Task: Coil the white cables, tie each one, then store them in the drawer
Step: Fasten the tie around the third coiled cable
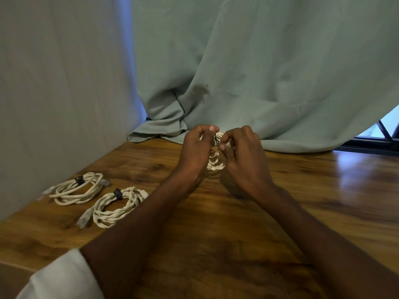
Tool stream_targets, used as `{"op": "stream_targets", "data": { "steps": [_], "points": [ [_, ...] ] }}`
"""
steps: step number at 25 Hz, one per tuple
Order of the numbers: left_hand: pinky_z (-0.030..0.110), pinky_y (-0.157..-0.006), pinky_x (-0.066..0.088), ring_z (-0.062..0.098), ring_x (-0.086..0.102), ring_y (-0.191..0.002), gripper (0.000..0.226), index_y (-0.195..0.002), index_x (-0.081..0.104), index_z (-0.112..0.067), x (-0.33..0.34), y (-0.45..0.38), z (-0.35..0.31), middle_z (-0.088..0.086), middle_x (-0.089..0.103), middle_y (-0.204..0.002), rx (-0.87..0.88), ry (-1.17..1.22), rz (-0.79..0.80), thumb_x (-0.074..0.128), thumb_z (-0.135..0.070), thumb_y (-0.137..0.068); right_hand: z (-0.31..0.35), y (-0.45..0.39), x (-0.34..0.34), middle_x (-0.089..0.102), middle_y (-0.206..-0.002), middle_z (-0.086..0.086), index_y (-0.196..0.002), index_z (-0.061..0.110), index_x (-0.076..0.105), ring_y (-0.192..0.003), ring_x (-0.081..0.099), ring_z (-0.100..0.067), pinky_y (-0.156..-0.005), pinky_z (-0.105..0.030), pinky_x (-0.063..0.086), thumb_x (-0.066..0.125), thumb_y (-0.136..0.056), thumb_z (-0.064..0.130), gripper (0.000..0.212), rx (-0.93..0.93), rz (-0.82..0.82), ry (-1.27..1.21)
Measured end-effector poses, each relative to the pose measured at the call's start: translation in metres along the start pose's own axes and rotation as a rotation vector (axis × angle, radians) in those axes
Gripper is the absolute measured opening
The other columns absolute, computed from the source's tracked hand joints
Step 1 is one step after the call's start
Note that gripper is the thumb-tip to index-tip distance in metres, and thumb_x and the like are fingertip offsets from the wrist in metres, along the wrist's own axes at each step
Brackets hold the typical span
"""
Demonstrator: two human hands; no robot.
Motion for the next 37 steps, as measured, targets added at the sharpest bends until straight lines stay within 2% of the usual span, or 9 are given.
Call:
{"op": "stream_targets", "data": {
  "steps": [3,6,11,18,24,27,32,35,37],
  "points": [
    [0.023,-0.06,0.052,0.004,0.062,-0.063,0.021,-0.108,0.072,-0.013,-0.001,0.002,-0.004,-0.012,0.063,-0.07,-0.017,0.025,-0.024,0.055,-0.025,-0.109,-0.001,-0.001,0.0,0.055,-0.11,0.003,-0.114,0.022,0.065,-0.098,0.052,-0.015,-0.077,-0.031,0.044,0.076,-0.092,0.033,0.028,0.002,0.003,0.006],
    [0.018,-0.055,0.049,0.004,0.06,-0.065,0.022,-0.108,0.072,-0.012,0.0,0.003,-0.005,-0.009,0.062,-0.074,-0.026,0.023,-0.015,0.054,-0.025,-0.109,0.0,-0.001,-0.001,0.054,-0.112,0.002,-0.115,0.023,0.07,-0.101,0.052,-0.015,-0.079,-0.032,0.047,0.079,-0.087,0.043,0.036,0.003,0.023,0.088],
    [0.022,-0.064,0.052,0.005,0.063,-0.073,0.026,-0.114,0.071,-0.012,0.004,0.005,-0.004,-0.008,0.065,-0.079,-0.051,0.004,0.037,0.054,-0.03,-0.109,0.008,0.0,-0.005,0.055,-0.106,-0.003,-0.109,0.02,0.075,-0.093,0.052,-0.019,-0.072,-0.039,0.05,0.079,-0.087,0.028,0.024,-0.045,-0.043,0.305],
    [0.035,-0.075,0.056,0.016,0.066,-0.082,0.025,-0.112,0.072,-0.013,0.004,0.005,-0.003,0.003,0.071,-0.087,-0.091,0.038,0.036,0.054,-0.031,-0.109,0.011,-0.001,-0.014,0.06,-0.096,-0.002,-0.107,0.02,0.075,-0.082,0.055,-0.019,-0.062,-0.034,0.045,0.07,-0.095,0.028,0.015,-0.109,-0.131,0.275],
    [0.028,-0.063,0.052,0.008,0.061,-0.067,0.027,-0.108,0.07,-0.008,0.003,0.004,-0.004,-0.003,0.067,-0.073,-0.084,0.007,0.065,0.053,-0.029,-0.109,0.006,-0.004,-0.013,0.064,-0.102,-0.002,-0.124,0.022,0.072,-0.088,0.057,-0.017,-0.067,-0.028,0.039,0.067,-0.098,0.029,0.027,-0.202,-0.056,0.226],
    [0.03,-0.062,0.051,0.011,0.06,-0.065,0.026,-0.109,0.07,-0.007,0.005,0.005,-0.004,-0.004,0.067,-0.068,-0.101,0.016,0.092,0.054,-0.028,-0.109,0.003,-0.005,-0.011,0.063,-0.101,-0.001,-0.113,0.019,0.074,-0.087,0.056,-0.016,-0.066,-0.026,0.036,0.068,-0.098,0.027,0.018,-0.192,-0.057,0.218],
    [0.029,-0.058,0.046,0.013,0.058,-0.063,0.024,-0.106,0.067,-0.005,0.009,0.009,-0.006,0.009,0.067,-0.082,-0.035,-0.038,0.146,0.053,-0.024,-0.11,-0.001,-0.005,-0.005,0.057,-0.098,0.005,-0.098,0.019,0.066,-0.09,0.051,-0.014,-0.069,-0.025,0.037,0.061,-0.101,0.016,0.006,0.006,-0.052,-0.029],
    [0.014,-0.057,0.046,-0.005,0.062,-0.062,0.02,-0.11,0.063,-0.009,0.011,0.016,-0.008,-0.002,0.067,-0.083,0.0,-0.163,0.137,0.053,-0.027,-0.11,-0.002,-0.008,-0.006,0.06,-0.095,0.002,-0.092,0.019,0.061,-0.091,0.056,-0.018,-0.072,-0.031,0.045,0.06,-0.098,0.007,0.014,0.088,-0.055,-0.203],
    [0.011,-0.058,0.046,-0.008,0.061,-0.064,0.02,-0.107,0.062,-0.012,0.01,0.016,-0.008,-0.003,0.066,-0.084,0.014,-0.17,0.138,0.052,-0.029,-0.11,-0.003,-0.009,-0.009,0.062,-0.093,0.0,-0.092,0.014,0.063,-0.089,0.059,-0.017,-0.073,-0.032,0.049,0.059,-0.097,0.002,0.014,0.132,-0.062,-0.281]
  ]
}}
Point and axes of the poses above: each hand's wrist, its own y-axis away from the middle knuckle, its own x-axis out of the palm, z = x × y, the point moved 4 cm from there along -y, towards the middle knuckle
